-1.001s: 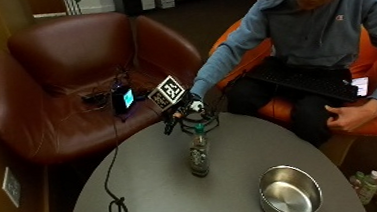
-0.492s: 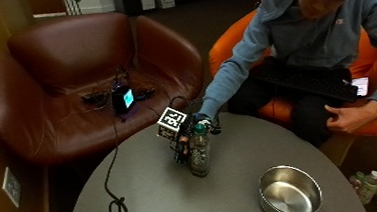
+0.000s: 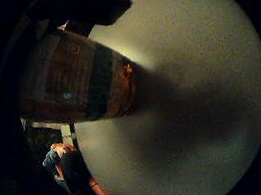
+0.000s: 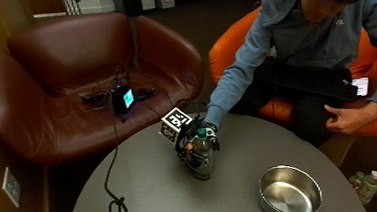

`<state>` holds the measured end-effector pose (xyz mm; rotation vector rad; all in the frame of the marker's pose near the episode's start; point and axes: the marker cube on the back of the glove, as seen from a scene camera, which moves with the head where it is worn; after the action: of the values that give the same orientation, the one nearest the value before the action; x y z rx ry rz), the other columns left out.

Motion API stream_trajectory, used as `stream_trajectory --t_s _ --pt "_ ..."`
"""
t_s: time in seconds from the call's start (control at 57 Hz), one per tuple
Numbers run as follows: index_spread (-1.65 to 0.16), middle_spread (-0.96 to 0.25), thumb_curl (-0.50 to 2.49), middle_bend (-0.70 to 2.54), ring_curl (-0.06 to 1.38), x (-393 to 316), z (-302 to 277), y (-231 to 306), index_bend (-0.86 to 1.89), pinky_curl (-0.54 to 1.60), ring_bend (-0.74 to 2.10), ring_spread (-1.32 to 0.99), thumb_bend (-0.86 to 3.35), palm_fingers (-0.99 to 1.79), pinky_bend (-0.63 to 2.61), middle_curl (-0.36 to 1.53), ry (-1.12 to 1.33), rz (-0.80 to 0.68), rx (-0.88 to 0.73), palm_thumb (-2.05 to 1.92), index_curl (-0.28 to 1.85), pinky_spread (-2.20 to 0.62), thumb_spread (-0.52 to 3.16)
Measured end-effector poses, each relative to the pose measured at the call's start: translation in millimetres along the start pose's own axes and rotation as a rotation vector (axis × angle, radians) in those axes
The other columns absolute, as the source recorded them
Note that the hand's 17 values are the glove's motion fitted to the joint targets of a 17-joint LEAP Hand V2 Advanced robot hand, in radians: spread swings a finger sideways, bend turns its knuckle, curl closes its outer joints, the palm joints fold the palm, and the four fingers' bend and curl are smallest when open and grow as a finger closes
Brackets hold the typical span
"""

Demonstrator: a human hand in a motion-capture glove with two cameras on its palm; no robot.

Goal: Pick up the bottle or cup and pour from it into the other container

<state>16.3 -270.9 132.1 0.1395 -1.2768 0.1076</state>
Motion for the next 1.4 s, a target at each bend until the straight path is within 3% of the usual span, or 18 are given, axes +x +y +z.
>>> stream_trajectory --t_s 0.193,0.316,0.579,0.772,1.071,1.264,1.404 --pt "-0.27 -0.10 0.57 0.39 0.37 -0.9 8.4 2.6 0.16 0.27 0.46 -0.19 -0.02 0.99 0.17 0.42 0.008 -0.007 0.029 1.02 0.39 0.00 0.48" --pt "-0.25 -0.09 0.62 0.36 0.38 18.4 8.0 25.2 0.15 0.29 0.43 -0.19 -0.02 1.03 0.20 0.43 0.126 -0.020 -0.041 1.04 0.39 -0.05 0.37" --pt "-0.23 -0.09 0.68 0.33 0.40 -36.2 27.4 38.8 0.13 0.34 0.38 -0.20 -0.03 1.08 0.22 0.46 0.432 -0.060 -0.207 1.04 0.39 -0.12 0.27" --pt "-0.23 -0.09 0.70 0.32 0.42 -110.6 58.5 28.1 0.14 0.36 0.37 -0.20 -0.03 1.10 0.26 0.48 0.878 -0.084 -0.351 1.03 0.39 -0.16 0.24" --pt "-0.23 -0.10 0.73 0.31 0.45 -184.8 114.5 8.2 0.14 0.37 0.36 -0.21 -0.04 1.09 0.27 0.51 1.520 -0.132 -0.356 1.02 0.39 -0.17 0.22" --pt "-0.23 -0.11 0.74 0.30 0.45 -188.3 148.7 29.9 0.14 0.38 0.35 -0.22 -0.04 1.09 0.27 0.51 1.977 -0.192 -0.375 1.01 0.39 -0.18 0.23" --pt "-0.23 -0.11 0.74 0.27 0.45 -183.4 173.1 39.7 0.13 0.38 0.34 -0.22 -0.04 1.09 0.29 0.51 2.157 -0.246 -0.376 1.00 0.39 -0.19 0.24"
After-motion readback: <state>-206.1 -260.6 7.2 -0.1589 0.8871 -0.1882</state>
